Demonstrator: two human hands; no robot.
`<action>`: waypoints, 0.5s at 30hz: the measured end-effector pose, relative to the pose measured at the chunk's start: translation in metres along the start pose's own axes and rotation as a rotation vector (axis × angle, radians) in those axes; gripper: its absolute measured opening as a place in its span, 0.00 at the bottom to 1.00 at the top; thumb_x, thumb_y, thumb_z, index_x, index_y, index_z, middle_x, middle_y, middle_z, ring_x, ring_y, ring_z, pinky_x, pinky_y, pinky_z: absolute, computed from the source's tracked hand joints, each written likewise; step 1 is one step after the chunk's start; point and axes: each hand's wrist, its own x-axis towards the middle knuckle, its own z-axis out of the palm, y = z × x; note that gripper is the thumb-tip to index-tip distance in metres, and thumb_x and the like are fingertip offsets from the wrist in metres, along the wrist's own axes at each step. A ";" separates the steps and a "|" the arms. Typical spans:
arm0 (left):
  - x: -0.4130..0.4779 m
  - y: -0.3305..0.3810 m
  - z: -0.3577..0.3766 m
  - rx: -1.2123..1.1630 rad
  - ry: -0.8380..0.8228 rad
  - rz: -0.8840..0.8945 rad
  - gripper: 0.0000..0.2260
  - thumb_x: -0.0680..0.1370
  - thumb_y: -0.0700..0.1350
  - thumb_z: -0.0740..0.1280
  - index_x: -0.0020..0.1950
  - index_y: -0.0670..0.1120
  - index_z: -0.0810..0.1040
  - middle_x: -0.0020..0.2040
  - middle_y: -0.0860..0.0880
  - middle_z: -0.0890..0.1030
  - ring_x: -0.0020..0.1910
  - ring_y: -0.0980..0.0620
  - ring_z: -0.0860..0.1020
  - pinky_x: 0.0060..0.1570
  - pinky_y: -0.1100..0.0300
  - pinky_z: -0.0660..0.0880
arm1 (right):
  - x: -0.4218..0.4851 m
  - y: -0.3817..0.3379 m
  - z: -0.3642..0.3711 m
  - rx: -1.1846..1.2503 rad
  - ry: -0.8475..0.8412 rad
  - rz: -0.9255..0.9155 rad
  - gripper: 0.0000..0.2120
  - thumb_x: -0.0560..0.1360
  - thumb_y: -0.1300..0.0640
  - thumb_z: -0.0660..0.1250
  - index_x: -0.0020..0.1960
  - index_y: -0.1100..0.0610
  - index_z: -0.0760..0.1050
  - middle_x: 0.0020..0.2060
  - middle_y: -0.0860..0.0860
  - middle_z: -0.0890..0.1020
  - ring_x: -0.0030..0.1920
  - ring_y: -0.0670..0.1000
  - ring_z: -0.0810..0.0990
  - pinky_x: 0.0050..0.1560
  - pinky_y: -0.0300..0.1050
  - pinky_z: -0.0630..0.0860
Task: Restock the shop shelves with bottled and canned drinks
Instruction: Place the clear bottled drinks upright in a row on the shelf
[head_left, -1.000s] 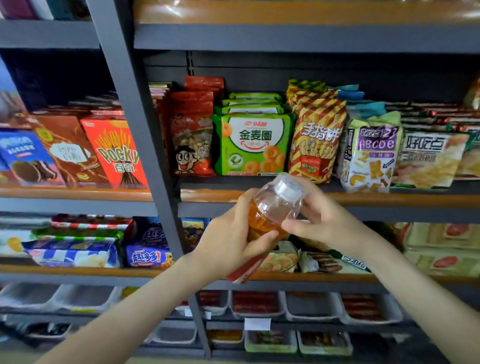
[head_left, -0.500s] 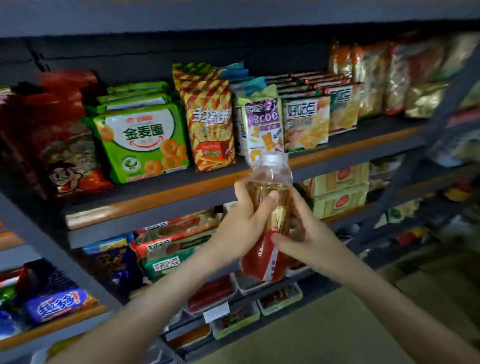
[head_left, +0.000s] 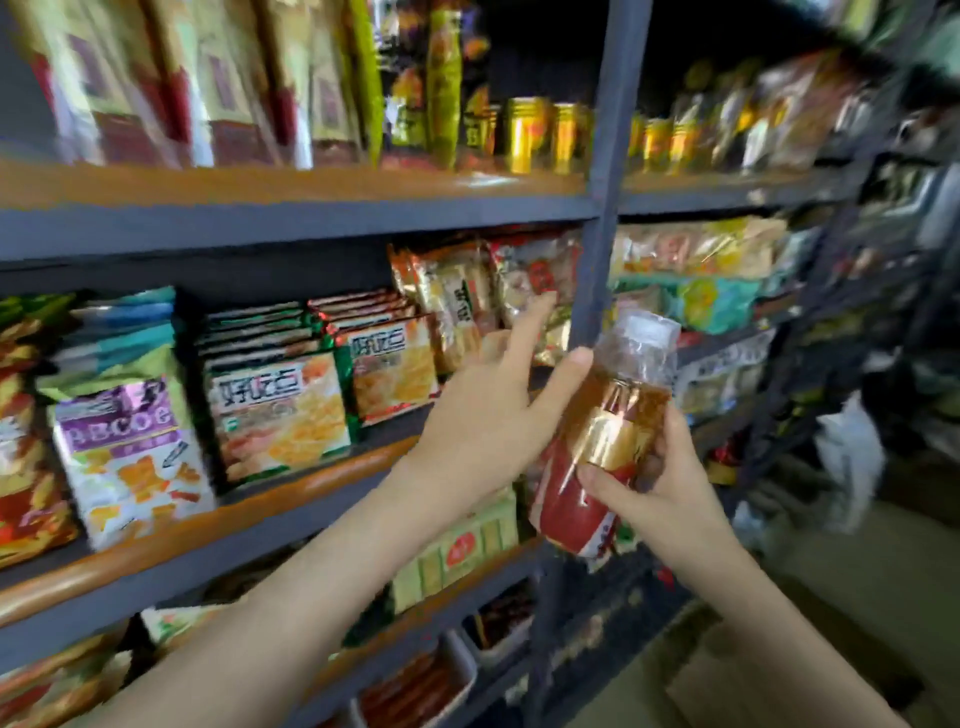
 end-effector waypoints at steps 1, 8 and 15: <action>0.023 0.008 0.014 0.070 0.077 0.080 0.26 0.80 0.63 0.53 0.77 0.61 0.52 0.69 0.46 0.71 0.64 0.46 0.71 0.56 0.57 0.69 | 0.015 0.005 -0.020 -0.001 0.043 -0.017 0.37 0.68 0.54 0.75 0.70 0.39 0.60 0.52 0.32 0.78 0.52 0.32 0.77 0.46 0.31 0.76; 0.174 0.043 0.094 0.331 0.465 0.369 0.22 0.80 0.51 0.60 0.73 0.45 0.69 0.59 0.39 0.75 0.58 0.42 0.74 0.53 0.51 0.73 | 0.129 0.026 -0.132 -0.104 0.258 -0.126 0.53 0.63 0.40 0.77 0.76 0.41 0.45 0.73 0.48 0.63 0.72 0.50 0.66 0.69 0.60 0.68; 0.315 0.044 0.148 0.659 0.704 0.354 0.17 0.78 0.53 0.61 0.60 0.46 0.79 0.64 0.35 0.74 0.65 0.35 0.71 0.67 0.37 0.64 | 0.286 0.037 -0.228 -0.091 0.510 -0.390 0.48 0.72 0.55 0.74 0.75 0.47 0.41 0.73 0.49 0.60 0.70 0.46 0.66 0.67 0.36 0.66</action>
